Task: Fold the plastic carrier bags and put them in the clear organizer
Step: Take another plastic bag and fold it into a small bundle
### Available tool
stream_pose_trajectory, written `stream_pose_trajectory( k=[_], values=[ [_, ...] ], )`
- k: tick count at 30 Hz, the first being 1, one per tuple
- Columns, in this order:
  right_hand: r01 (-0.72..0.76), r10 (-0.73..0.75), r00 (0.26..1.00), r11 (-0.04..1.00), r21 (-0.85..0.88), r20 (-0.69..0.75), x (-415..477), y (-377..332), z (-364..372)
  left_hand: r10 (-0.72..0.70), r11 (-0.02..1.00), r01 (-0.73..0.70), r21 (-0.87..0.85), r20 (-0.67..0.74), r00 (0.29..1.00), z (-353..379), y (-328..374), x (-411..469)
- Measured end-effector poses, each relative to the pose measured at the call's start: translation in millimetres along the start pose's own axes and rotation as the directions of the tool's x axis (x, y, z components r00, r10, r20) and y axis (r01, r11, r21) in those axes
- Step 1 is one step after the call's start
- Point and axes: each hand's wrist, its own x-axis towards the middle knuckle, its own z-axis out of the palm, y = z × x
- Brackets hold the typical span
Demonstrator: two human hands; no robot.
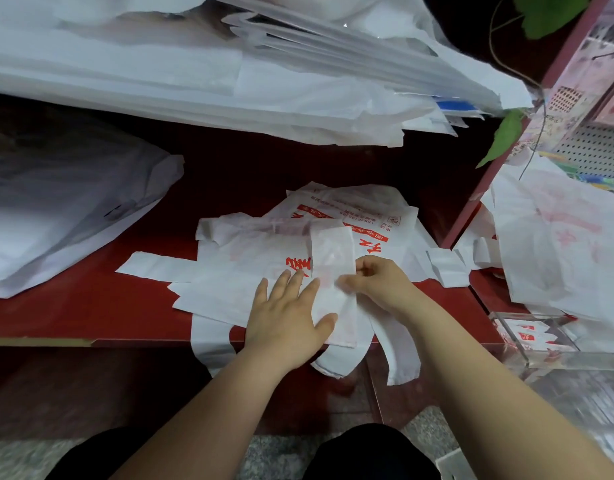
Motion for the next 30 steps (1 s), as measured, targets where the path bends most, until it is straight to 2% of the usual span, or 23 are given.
stream_pose_trajectory(
  k=[3,6,10,11,13,15,16,19,21,23,28,30],
  values=[
    [0.052,-0.050,0.999,0.992,-0.114,0.020,-4,3,-1,-0.002,1.000,0.001,-0.007,-0.016,1.000,1,0,0],
    [0.103,-0.110,0.993,0.980,-0.172,-0.035,-6,7,1,-0.028,0.998,0.024,-0.054,-0.074,0.997,2,0,-1],
    [0.166,-0.181,0.982,0.962,-0.217,-0.048,-8,15,2,-0.114,0.981,0.072,-0.178,-0.239,0.964,2,2,-4],
    [0.179,-0.194,0.980,0.956,-0.233,-0.041,-8,15,2,-0.102,0.977,0.030,-0.209,-0.343,0.934,6,0,-5],
    [0.223,-0.241,0.969,0.945,-0.239,-0.048,-9,19,3,-0.036,0.976,-0.094,-0.197,-0.570,0.821,12,-6,-6],
    [0.267,-0.286,0.956,0.939,-0.215,-0.060,-11,22,3,0.057,0.965,-0.218,-0.142,-0.704,0.708,20,-15,-7],
    [0.283,-0.302,0.951,0.936,-0.210,-0.064,-12,23,3,0.098,0.962,-0.251,-0.107,-0.725,0.682,23,-19,-8],
    [0.309,-0.332,0.941,0.921,-0.238,-0.065,-15,22,5,0.257,0.948,-0.317,0.041,-0.689,0.678,14,-27,-8],
    [0.309,-0.331,0.941,0.924,-0.224,-0.067,-14,21,5,0.425,0.893,-0.427,0.142,-0.581,0.695,5,-28,-4],
    [0.306,-0.328,0.942,0.927,-0.218,-0.075,-14,21,5,0.516,0.850,-0.494,0.182,-0.474,0.714,5,-27,-4],
    [0.268,-0.280,0.959,0.943,-0.200,-0.038,-14,19,1,0.494,0.861,-0.492,0.127,-0.431,0.755,16,-27,-7],
    [0.261,-0.282,0.956,0.945,-0.200,-0.085,-16,15,-2,0.473,0.874,-0.471,0.123,-0.440,0.763,16,-27,-7]
  ],
)
